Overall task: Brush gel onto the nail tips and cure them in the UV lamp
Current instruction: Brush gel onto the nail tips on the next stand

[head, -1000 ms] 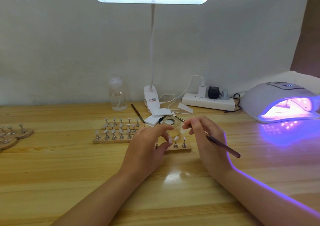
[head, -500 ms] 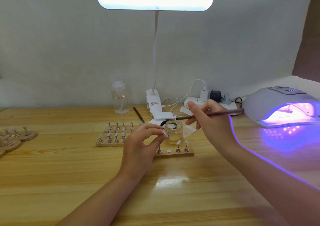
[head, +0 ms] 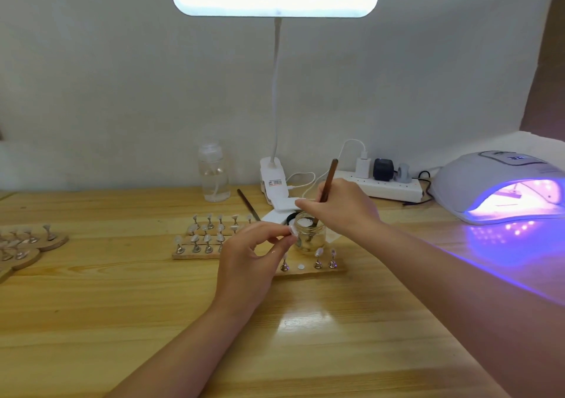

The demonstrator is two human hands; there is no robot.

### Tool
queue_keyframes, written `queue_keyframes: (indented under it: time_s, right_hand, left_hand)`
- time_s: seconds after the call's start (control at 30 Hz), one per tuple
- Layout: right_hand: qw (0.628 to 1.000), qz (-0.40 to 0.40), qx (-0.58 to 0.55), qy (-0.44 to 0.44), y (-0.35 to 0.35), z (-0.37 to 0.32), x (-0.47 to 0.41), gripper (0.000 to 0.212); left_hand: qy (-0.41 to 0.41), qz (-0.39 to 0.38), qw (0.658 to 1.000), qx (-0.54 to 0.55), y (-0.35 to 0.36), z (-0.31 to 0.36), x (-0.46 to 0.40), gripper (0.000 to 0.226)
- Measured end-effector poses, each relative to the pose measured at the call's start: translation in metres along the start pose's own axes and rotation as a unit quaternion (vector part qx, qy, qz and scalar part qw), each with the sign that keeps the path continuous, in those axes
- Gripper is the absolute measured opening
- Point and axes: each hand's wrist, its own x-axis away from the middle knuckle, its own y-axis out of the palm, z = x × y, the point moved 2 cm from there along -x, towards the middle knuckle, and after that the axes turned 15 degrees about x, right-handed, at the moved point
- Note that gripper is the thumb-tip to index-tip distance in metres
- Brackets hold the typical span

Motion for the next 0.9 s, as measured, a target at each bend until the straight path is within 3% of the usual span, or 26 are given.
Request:
queue_keyframes:
  time_s: [0.3,0.57,0.77,0.9]
  right_hand:
    - [0.989,0.056,-0.109,0.080,-0.021,0.018,-0.007,0.044]
    - [0.969,0.051,-0.180,0.160,-0.021,0.037,-0.002,0.045]
    - [0.948,0.069,-0.270,0.151,-0.033,0.034,0.009,0.040]
    - [0.916,0.121,-0.378,0.060,-0.030,0.017,0.038,0.033]
  left_hand:
    - [-0.021,0.004,1.000,-0.002,-0.001,0.001,0.000,0.024]
    - [-0.018,-0.006,1.000,-0.013,0.000,0.001,0.001,0.028]
    - [-0.026,-0.007,1.000,-0.015,-0.001,-0.001,0.001,0.029]
    - [-0.035,-0.002,0.999,-0.014,0.000,-0.003,0.001,0.028]
